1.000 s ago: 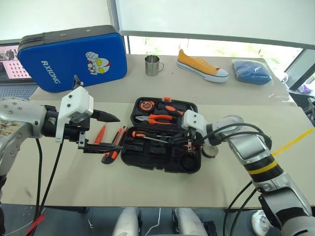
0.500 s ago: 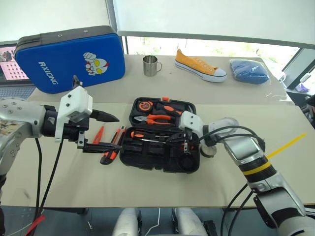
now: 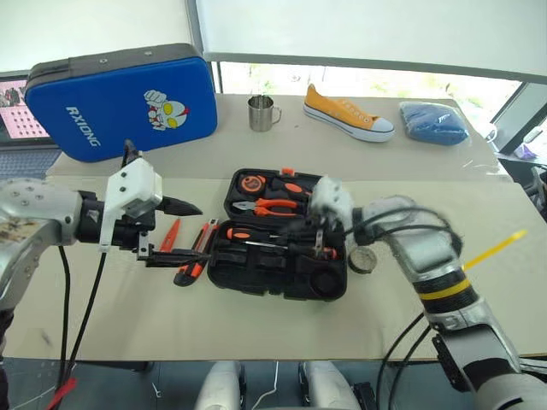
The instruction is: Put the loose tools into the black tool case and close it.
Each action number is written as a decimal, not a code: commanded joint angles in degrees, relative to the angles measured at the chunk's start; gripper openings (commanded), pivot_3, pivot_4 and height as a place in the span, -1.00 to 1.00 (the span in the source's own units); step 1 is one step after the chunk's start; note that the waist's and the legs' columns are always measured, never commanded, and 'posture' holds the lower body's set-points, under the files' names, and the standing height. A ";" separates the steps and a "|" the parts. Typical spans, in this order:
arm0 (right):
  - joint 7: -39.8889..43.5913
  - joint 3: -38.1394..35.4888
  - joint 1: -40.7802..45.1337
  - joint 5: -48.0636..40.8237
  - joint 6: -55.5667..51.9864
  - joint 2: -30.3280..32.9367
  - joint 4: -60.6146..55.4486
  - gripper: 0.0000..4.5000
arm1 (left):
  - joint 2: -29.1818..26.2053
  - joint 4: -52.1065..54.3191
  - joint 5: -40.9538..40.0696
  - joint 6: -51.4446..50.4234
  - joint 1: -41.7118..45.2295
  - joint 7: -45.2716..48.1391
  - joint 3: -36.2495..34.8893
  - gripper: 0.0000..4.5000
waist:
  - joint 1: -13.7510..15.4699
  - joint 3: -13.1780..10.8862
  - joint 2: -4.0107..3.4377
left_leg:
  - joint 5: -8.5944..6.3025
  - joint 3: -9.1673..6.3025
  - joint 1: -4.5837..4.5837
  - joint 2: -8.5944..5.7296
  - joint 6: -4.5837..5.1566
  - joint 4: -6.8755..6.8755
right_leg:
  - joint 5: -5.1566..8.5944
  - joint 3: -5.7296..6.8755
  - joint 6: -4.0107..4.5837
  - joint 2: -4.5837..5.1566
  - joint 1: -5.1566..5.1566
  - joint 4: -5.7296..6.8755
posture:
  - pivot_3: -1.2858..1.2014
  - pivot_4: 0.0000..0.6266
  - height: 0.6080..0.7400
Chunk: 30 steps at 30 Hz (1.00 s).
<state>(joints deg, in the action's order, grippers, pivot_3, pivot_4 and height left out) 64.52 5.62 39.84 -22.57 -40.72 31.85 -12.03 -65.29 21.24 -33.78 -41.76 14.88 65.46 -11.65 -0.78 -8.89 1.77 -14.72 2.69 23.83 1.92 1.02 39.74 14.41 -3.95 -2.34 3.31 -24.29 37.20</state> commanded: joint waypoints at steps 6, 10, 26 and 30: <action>8.25 -9.20 -3.83 -15.60 -4.32 11.62 -11.32 0.60 | 5.64 2.16 9.17 -4.21 -32.42 -4.75 -30.86 1.00 | -0.62 -0.01 0.02 | -0.03 0.03 -0.11 0.04 0.02 -0.11 | 0.01 0.04 0.00 0.12 0.00 -0.07 | 0.03 -0.52 0.98; 8.81 -9.86 -5.06 -17.06 -3.13 13.72 -11.82 0.98 | 7.30 1.05 11.23 -3.15 -38.90 -4.57 -35.71 1.00 | 0.11 -0.03 0.06 | 0.00 0.04 -0.22 0.05 -0.02 -0.10 | 0.00 0.09 0.06 0.12 0.07 -0.06 | 0.03 -0.52 0.98; -1.38 -11.47 -9.73 -21.30 -3.29 12.30 -18.39 0.98 | 2.61 -5.86 2.76 -49.41 15.78 -24.50 4.32 1.00 | 0.17 -0.05 0.18 | 0.01 -0.01 -0.10 -0.11 -0.05 -0.02 | -0.06 0.08 -0.02 0.05 0.02 0.03 | 0.03 -0.52 0.98; -4.45 -10.51 -12.05 -21.92 -2.92 10.87 -21.33 0.98 | 6.76 -15.45 6.04 -50.74 26.74 -30.29 14.15 1.00 | -0.02 -0.06 0.19 | 0.01 -0.10 -0.06 -0.13 -0.05 0.00 | -0.06 0.09 -0.01 0.01 0.01 0.05 | 0.03 -0.52 0.98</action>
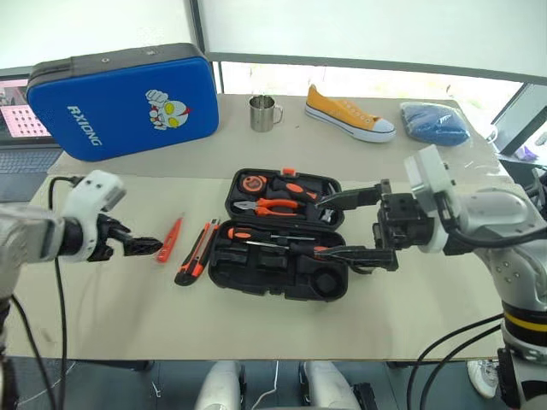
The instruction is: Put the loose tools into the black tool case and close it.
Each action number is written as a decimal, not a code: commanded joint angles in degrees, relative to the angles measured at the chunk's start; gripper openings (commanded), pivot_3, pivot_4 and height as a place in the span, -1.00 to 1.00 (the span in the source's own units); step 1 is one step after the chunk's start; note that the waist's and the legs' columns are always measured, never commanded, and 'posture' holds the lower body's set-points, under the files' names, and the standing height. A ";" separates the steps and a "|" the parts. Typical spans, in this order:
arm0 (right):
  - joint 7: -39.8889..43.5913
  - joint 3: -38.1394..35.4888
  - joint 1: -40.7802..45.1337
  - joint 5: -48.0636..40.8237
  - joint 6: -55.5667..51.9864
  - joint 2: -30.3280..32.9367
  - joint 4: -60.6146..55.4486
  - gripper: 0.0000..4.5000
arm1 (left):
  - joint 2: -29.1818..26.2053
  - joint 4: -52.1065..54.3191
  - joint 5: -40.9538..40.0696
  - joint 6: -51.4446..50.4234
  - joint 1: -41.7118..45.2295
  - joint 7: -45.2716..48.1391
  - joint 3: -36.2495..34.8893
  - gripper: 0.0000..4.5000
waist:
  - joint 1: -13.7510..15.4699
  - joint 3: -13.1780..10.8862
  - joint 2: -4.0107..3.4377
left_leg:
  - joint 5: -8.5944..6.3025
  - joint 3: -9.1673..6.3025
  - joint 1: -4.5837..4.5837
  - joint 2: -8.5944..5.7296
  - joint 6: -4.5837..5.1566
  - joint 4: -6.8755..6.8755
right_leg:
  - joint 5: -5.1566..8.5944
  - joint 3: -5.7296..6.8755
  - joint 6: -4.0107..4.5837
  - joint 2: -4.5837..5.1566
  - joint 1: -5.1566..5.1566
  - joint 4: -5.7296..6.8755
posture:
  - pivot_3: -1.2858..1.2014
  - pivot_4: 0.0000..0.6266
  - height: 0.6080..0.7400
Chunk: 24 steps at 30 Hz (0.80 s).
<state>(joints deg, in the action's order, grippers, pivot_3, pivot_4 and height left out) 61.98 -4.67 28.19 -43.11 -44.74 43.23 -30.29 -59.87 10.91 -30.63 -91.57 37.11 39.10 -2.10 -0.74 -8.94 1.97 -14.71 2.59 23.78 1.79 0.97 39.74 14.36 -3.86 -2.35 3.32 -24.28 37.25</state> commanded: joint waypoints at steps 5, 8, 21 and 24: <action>-4.31 -0.09 -1.13 -1.80 1.44 -1.15 -3.84 0.98 | 6.03 -12.55 5.28 -0.52 10.50 -6.37 9.72 1.00 | -0.02 -0.01 0.01 | 0.00 0.03 0.03 -0.03 0.00 0.02 | 0.00 -0.03 -0.01 0.02 -0.01 -0.02 | 0.03 -0.52 0.98; -4.90 0.10 -1.29 -2.02 1.73 -0.92 -4.30 0.98 | 8.03 -15.47 5.92 -0.34 11.55 -7.20 11.55 1.00 | 0.05 -0.01 0.01 | 0.00 0.02 0.05 -0.04 0.00 0.06 | 0.00 -0.03 -0.01 0.03 0.00 -0.03 | 0.03 -0.52 0.98; -7.60 1.48 0.58 -2.63 2.46 -1.75 -4.86 1.00 | 10.05 -19.18 6.46 0.35 9.70 -6.55 15.67 -0.44 | 0.10 -0.01 0.01 | 0.00 0.01 0.05 -0.06 0.00 0.08 | 0.00 -0.03 -0.02 0.06 0.02 -0.02 | 0.03 -0.52 0.98; -7.71 1.32 0.34 -2.80 2.48 -1.48 -4.99 1.00 | 10.28 -20.58 7.35 1.34 9.19 -6.92 15.45 -0.80 | 0.18 0.00 -0.01 | 0.00 0.01 0.03 -0.09 0.01 0.09 | 0.00 -0.03 -0.04 0.10 0.05 -0.03 | 0.03 -0.52 0.98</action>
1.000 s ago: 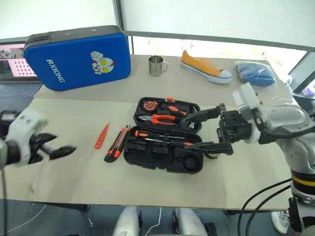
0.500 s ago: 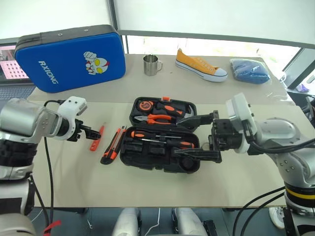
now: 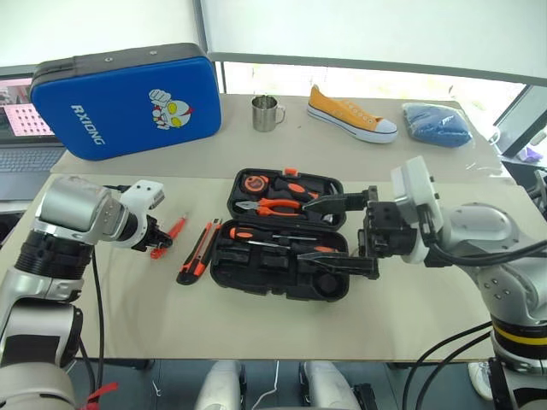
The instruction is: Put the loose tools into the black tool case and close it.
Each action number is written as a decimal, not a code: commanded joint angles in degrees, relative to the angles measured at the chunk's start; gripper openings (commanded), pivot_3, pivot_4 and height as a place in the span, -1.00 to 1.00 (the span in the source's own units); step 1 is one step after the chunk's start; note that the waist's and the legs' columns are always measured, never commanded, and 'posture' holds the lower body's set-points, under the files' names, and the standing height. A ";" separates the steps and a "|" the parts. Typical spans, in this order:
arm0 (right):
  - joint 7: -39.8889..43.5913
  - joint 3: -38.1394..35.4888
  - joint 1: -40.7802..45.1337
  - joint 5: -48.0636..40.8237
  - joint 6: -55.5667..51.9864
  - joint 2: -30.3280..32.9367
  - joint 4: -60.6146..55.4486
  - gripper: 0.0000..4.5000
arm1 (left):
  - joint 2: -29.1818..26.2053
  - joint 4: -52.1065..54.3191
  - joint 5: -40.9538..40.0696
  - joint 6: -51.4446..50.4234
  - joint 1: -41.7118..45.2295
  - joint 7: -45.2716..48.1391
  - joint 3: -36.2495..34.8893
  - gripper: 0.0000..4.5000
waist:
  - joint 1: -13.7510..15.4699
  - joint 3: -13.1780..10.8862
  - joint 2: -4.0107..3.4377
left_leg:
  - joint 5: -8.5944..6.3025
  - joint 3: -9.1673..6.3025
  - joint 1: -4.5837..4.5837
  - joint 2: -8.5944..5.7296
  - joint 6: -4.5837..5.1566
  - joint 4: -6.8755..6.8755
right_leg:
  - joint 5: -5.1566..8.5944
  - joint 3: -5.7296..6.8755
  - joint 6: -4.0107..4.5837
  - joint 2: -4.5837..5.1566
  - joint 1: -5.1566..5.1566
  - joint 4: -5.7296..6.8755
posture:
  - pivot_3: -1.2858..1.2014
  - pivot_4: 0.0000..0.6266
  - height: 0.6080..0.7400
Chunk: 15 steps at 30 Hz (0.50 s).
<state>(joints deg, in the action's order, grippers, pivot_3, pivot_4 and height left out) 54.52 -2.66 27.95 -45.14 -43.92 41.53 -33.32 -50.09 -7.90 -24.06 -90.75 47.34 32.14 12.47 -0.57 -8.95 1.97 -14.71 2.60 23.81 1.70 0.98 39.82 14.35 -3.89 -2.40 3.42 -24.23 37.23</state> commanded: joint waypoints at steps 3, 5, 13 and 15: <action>0.03 -1.28 -0.05 -0.94 1.53 0.97 -2.15 1.00 | 0.17 -3.21 1.97 2.11 -1.99 -0.73 -0.45 -0.81 | -0.01 0.03 -0.04 | 0.00 0.00 -0.05 0.00 0.00 0.00 | 0.00 0.00 0.00 0.00 0.02 0.03 | 0.03 -0.52 0.98; 0.21 -1.64 -0.37 -1.13 1.46 1.44 -2.31 1.00 | -0.24 -3.67 2.51 3.12 -2.42 -0.84 -1.10 -0.81 | -0.07 0.03 -0.06 | 0.01 0.00 -0.10 0.01 0.00 0.00 | 0.00 0.00 0.01 -0.01 0.05 0.06 | 0.03 -0.52 0.98; -0.23 -3.96 -3.45 -2.87 -0.67 4.95 -3.43 1.00 | -7.33 -2.35 7.78 31.61 -1.98 9.52 0.20 -0.81 | -0.18 -0.02 0.03 | 0.10 0.00 -0.16 0.02 -0.15 0.00 | 0.03 -0.03 0.06 -0.05 -0.04 0.31 | 0.03 -0.52 0.98; -0.20 -4.68 -4.60 -3.83 -1.08 6.13 -3.69 1.00 | -8.19 0.07 7.16 35.76 -1.46 15.19 0.69 -0.81 | 0.07 -0.08 0.14 | 0.14 -0.01 0.01 0.04 -0.21 0.00 | 0.03 0.01 0.09 -0.05 -0.16 0.31 | 0.03 -0.52 0.98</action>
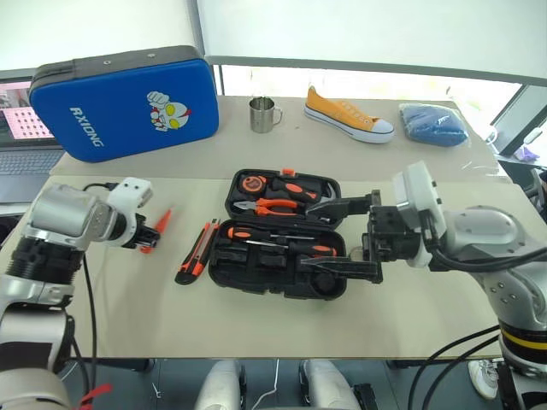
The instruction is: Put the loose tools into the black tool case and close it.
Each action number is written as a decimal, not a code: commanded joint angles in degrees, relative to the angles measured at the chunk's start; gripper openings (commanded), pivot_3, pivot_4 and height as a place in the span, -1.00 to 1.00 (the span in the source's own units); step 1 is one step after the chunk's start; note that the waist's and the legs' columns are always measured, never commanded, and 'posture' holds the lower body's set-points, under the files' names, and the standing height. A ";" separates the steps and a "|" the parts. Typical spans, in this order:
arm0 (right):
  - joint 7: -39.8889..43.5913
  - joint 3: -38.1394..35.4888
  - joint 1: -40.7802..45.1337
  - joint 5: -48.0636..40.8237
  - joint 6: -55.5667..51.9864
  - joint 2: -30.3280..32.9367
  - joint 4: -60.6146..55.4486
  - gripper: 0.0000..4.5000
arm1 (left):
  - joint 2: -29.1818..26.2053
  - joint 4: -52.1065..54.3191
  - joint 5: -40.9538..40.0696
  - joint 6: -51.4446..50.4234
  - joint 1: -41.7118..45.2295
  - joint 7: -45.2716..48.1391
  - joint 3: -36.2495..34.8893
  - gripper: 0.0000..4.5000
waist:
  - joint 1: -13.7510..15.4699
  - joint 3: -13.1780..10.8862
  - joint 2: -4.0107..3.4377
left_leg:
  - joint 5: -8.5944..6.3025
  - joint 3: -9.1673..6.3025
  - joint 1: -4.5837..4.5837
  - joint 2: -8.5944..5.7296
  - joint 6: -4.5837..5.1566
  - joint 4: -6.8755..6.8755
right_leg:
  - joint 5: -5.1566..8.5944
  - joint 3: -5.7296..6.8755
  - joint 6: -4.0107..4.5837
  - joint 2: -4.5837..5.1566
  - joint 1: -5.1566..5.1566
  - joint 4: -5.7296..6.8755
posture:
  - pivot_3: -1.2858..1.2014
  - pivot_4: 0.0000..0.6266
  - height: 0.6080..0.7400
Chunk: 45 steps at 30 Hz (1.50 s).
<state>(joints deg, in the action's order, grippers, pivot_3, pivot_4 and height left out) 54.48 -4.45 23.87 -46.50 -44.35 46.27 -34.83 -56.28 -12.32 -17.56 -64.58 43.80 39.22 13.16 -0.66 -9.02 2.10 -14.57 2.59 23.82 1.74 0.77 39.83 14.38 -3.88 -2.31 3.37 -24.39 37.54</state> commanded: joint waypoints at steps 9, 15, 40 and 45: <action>-0.38 -8.87 -9.34 -4.49 -2.00 8.09 -5.48 1.00 | -1.83 15.81 2.10 30.38 7.77 38.35 8.77 -0.81 | 1.41 -0.01 0.03 | -0.03 0.45 0.13 -0.02 0.06 0.03 | -0.04 0.04 -0.09 0.02 0.12 -0.39 | 0.03 -0.52 0.98; -4.66 -10.74 -12.71 -5.83 -2.01 7.12 -8.52 1.00 | 5.76 12.72 10.00 34.27 12.21 43.71 18.08 -0.81 | 1.09 -0.01 0.02 | -0.03 0.45 0.13 0.00 0.08 0.08 | -0.05 0.01 -0.11 -0.05 0.18 -0.40 | 0.03 -0.52 0.98; -14.55 -10.81 -15.22 -9.00 -1.00 4.98 -12.64 1.00 | 17.39 1.20 24.73 31.83 14.78 49.18 25.34 -0.81 | 0.94 0.00 0.01 | -0.07 -0.09 0.24 0.00 0.16 0.23 | -0.07 0.02 -0.16 -0.07 0.17 -0.40 | 0.03 -0.52 0.98; -14.72 -10.04 -14.77 -8.99 -0.77 4.82 -12.43 1.00 | 18.17 2.02 24.75 29.14 14.34 49.66 25.08 -0.81 | 0.80 0.00 0.00 | -0.08 -0.13 0.24 0.00 0.17 0.23 | -0.07 0.02 -0.16 -0.08 0.17 -0.39 | 0.03 -0.52 0.98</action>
<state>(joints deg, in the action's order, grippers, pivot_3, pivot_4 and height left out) 40.24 -13.95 8.27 -54.91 -46.66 51.18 -46.13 -38.21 -10.98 6.69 -34.46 58.83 88.17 38.13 0.14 -9.02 2.10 -14.65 2.46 24.06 1.74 0.94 40.05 14.32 -3.87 -2.47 3.29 -24.22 37.14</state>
